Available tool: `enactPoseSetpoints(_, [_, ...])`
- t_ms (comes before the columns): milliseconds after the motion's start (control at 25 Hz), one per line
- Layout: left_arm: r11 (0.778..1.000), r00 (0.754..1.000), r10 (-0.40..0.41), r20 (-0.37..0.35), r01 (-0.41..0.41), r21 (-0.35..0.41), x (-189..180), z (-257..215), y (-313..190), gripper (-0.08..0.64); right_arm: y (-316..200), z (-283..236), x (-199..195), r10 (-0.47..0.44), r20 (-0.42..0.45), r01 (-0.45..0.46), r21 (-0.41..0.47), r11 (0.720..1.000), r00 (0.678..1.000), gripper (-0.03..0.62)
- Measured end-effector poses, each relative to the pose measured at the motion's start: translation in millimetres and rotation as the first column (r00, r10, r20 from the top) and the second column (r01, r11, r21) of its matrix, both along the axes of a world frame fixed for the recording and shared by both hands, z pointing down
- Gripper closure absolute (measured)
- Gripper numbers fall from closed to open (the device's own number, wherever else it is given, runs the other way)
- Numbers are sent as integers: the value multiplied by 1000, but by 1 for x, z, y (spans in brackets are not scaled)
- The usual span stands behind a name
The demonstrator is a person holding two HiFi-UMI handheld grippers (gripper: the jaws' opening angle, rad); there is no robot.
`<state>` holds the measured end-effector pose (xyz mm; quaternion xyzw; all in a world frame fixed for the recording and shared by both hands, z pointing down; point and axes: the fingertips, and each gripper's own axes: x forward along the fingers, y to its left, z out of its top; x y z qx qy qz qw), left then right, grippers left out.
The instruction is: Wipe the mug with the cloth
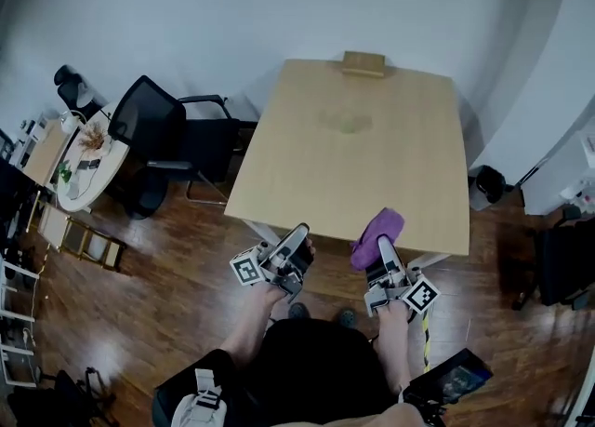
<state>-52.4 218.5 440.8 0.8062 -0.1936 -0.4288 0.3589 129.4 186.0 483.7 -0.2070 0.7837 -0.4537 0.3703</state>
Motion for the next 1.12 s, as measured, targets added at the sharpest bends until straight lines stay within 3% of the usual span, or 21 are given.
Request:
enactPoseSetpoints(120, [1000,1000,8,-23,-8,10,1,-4,2,555,2,1,-3,-3,-11,3,0,1000,1000,532])
enactPoseSetpoints(320, [1000,996,-1,-90,4,27,-54,-11,16,555,14,1,-58,-32,-49,31,-27,999,998,532])
enactPoseSetpoints(520, [1000,994,-11,-108,13,17,-37,0,17,557,18,2,-46,-65,-87,61,-50,997,994,532])
enactPoseSetpoints(680, [999,990,0,-141,6,44,-66,-1,30,555,30,-1,-80,-74,-132,69,-40,997,988,532])
enactPoseSetpoints(840, [998,981,4,-196,8,61,-69,1,37,555,35,-1,-81,-81,-144,75,-43,996,986,532])
enactPoseSetpoints(1120, [993,990,9,-141,8,117,-67,-8,43,554,38,1,-85,-92,-145,90,-21,996,985,532])
